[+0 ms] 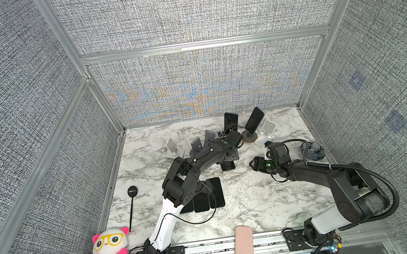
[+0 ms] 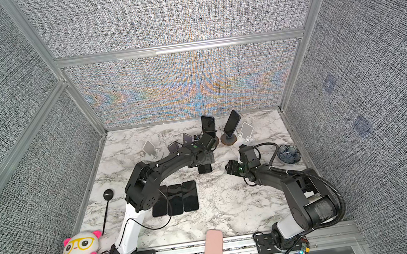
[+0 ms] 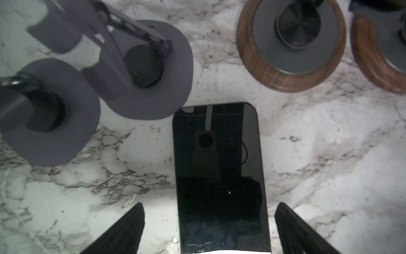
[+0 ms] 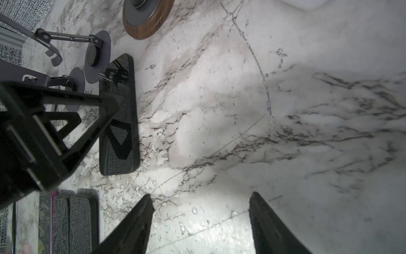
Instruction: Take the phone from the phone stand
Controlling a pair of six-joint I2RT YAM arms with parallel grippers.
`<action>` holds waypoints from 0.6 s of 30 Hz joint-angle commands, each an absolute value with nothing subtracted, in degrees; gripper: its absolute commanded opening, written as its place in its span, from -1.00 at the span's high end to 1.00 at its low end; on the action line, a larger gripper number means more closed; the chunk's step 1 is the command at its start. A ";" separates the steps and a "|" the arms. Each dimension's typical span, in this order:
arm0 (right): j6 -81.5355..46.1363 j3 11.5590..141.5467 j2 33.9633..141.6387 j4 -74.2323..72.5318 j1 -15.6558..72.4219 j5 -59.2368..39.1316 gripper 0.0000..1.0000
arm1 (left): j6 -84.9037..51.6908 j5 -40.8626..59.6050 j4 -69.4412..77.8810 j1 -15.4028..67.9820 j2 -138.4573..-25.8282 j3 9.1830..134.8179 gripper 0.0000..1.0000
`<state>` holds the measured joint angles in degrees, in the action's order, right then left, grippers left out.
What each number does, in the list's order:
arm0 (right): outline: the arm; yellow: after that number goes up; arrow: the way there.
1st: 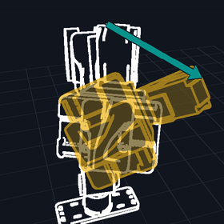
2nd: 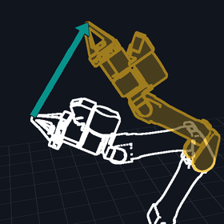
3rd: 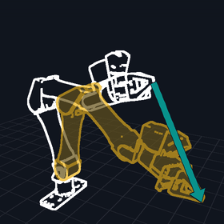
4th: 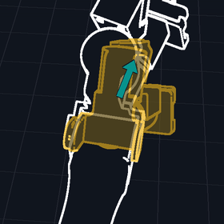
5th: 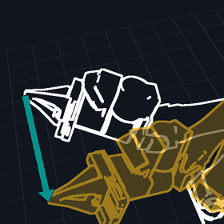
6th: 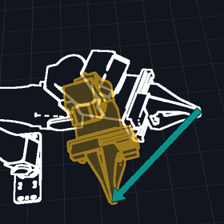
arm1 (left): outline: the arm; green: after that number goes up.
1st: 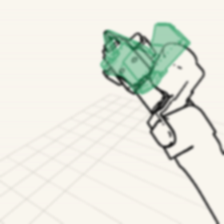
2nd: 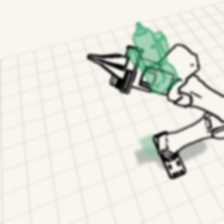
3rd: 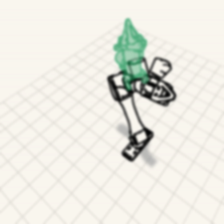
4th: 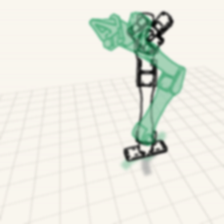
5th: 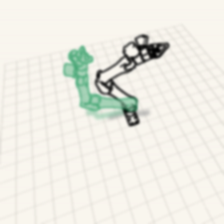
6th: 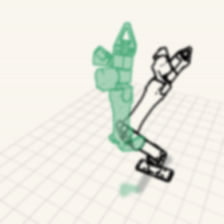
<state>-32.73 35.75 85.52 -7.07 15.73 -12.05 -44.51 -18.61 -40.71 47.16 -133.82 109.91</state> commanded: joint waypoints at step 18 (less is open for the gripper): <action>-32.10 34.60 84.11 -9.15 14.88 -12.22 -0.33 | -49.91 -15.01 -50.05 48.34 -141.28 113.91 -0.48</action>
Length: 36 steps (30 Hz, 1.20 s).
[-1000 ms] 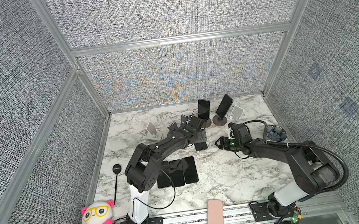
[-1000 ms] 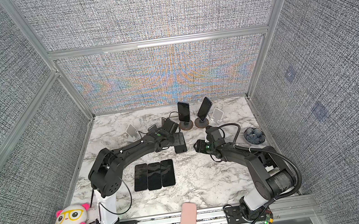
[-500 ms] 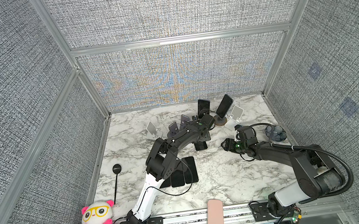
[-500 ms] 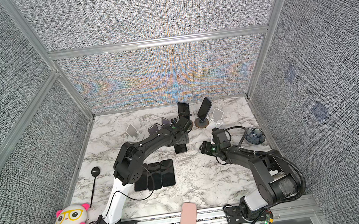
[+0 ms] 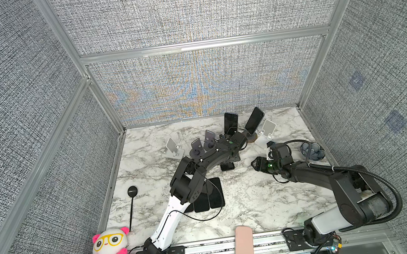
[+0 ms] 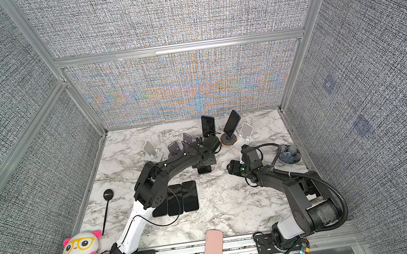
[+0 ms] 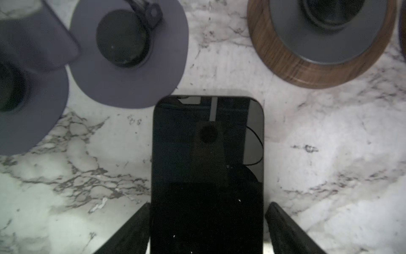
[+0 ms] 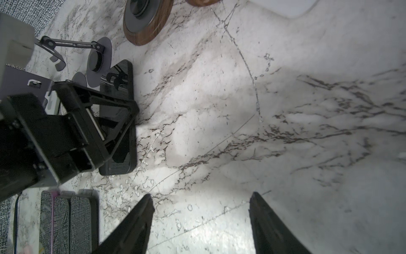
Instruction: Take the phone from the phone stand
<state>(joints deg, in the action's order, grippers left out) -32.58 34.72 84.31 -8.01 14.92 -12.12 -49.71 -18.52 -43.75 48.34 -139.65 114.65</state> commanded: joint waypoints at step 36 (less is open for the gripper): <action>-13.30 51.14 90.60 18.81 6.21 -45.67 -0.32 | 0.94 7.09 -38.74 49.50 -122.89 95.40 -0.10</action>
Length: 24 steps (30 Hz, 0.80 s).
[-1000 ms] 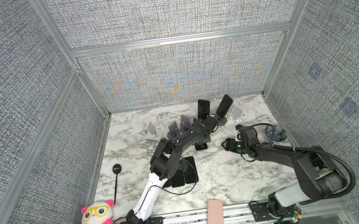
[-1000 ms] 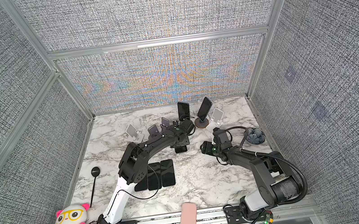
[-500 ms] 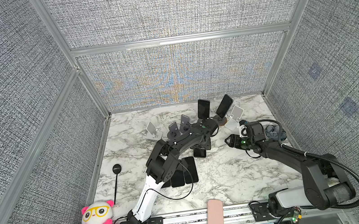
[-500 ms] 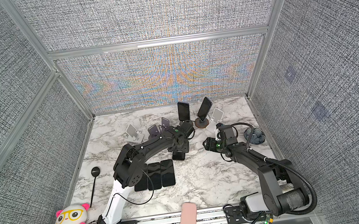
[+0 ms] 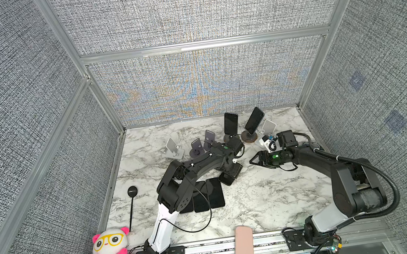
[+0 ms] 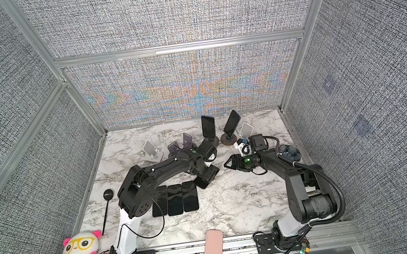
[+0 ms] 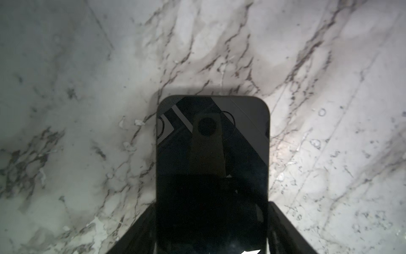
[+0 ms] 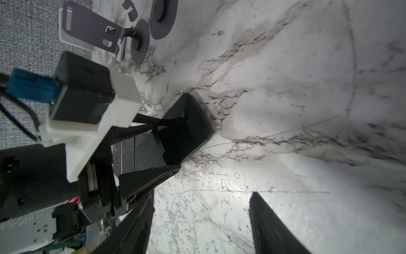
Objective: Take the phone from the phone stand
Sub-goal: 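Lift the black phone with the left gripper while the right gripper moves toward it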
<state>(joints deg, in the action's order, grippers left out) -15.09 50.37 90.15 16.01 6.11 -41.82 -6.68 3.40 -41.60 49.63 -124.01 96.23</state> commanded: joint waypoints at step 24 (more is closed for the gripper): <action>-18.75 39.68 79.96 17.13 6.91 -27.46 -0.14 | 37.97 20.40 -49.60 50.68 -127.24 98.88 -0.40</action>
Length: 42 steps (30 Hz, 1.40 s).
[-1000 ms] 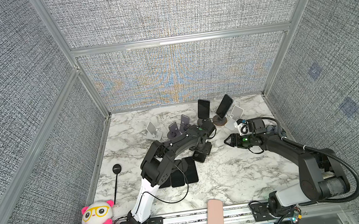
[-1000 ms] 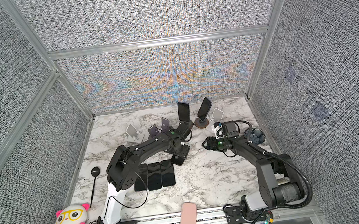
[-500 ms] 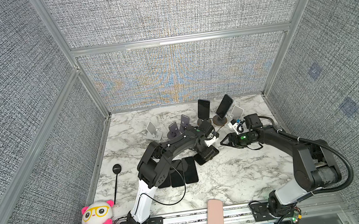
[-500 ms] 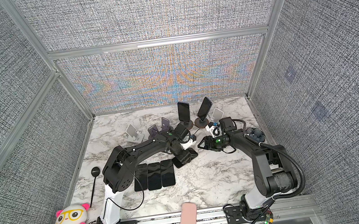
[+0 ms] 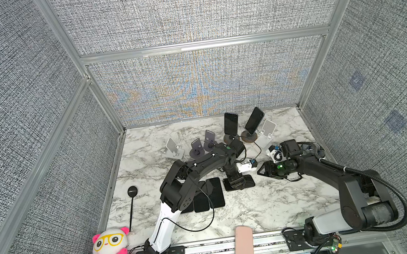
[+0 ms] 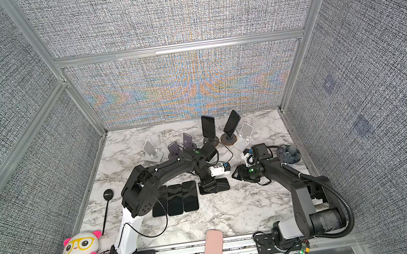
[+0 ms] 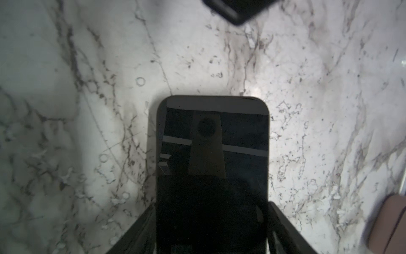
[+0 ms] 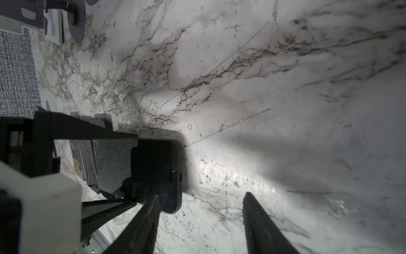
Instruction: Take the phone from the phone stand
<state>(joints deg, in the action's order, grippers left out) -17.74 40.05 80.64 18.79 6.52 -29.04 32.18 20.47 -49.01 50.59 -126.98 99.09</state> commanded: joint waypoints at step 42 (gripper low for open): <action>-15.74 52.40 98.50 13.04 23.02 -18.28 1.00 | -46.86 6.28 -28.73 58.81 -102.53 66.16 1.00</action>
<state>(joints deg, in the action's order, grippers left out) -15.77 52.60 98.17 13.32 22.90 -18.59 -41.41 6.00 -27.49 58.24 -103.15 67.40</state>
